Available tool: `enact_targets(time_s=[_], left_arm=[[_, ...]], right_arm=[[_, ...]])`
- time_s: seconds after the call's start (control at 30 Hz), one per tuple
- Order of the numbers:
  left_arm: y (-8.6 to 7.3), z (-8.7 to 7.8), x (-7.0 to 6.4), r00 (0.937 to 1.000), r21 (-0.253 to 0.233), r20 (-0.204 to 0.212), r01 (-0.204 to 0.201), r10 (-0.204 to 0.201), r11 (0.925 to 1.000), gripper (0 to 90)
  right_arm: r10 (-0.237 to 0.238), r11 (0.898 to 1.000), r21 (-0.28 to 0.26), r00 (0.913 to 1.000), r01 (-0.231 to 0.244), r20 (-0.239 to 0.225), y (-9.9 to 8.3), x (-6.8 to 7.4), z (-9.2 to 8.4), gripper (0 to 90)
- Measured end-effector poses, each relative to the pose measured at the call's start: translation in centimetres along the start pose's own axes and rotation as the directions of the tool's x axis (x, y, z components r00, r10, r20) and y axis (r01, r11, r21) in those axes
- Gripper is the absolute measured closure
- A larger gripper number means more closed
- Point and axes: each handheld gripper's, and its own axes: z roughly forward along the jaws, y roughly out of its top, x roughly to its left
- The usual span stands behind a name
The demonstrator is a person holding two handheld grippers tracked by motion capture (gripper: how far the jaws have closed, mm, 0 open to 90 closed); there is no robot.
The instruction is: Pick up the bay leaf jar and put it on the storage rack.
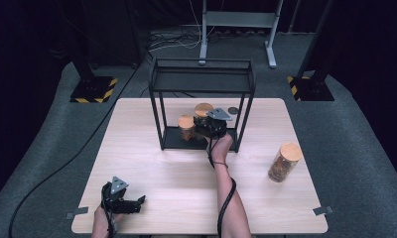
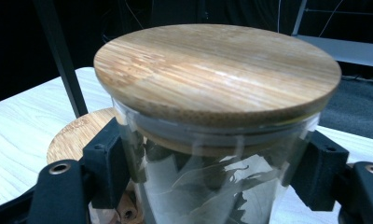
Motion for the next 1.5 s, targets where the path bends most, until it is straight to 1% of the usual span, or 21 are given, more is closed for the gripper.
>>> enact_targets(time_s=[0.13,0.33,0.47,0.77,0.93,1.07,1.5], left_arm=[[0.0,0.0,0.0,1.0,0.0,0.0,0.0,0.0,1.0,0.0],[0.01,0.0,0.0,1.0,0.001,0.0,0.0,0.0,1.0,0.0],[0.01,0.0,0.01,1.0,0.0,0.0,0.0,0.0,1.0,0.0],[0.01,0.0,0.01,1.0,0.0,0.0,0.0,0.0,1.0,0.0],[0.0,0.0,0.0,1.0,0.0,0.0,0.0,0.0,1.0,0.0],[0.0,0.0,0.01,1.0,0.0,0.0,0.0,0.0,1.0,0.0],[0.01,0.0,0.01,1.0,0.001,0.0,0.0,0.0,1.0,0.0]], right_arm=[[-0.005,1.0,0.002,0.9999,0.005,-0.012,0.15,-0.15,0.28,24.7],[0.003,1.0,0.009,0.9993,-0.002,-0.036,0.29,-0.38,0.48,24.7],[0.002,1.0,0.005,0.9991,-0.002,-0.042,0.24,-0.47,0.51,24.7],[-0.009,1.0,0.016,0.9991,0.01,-0.041,0.3,-0.37,0.39,24.6],[-0.007,1.0,0.016,0.9994,0.008,-0.033,0.29,-0.25,0.35,24.6],[-0.007,0.999,0.031,0.9996,0.008,-0.028,0.46,-0.17,0.33,24.6],[-0.006,0.999,0.05,0.9999,0.007,-0.015,0.68,0.03,0.26,24.4]])
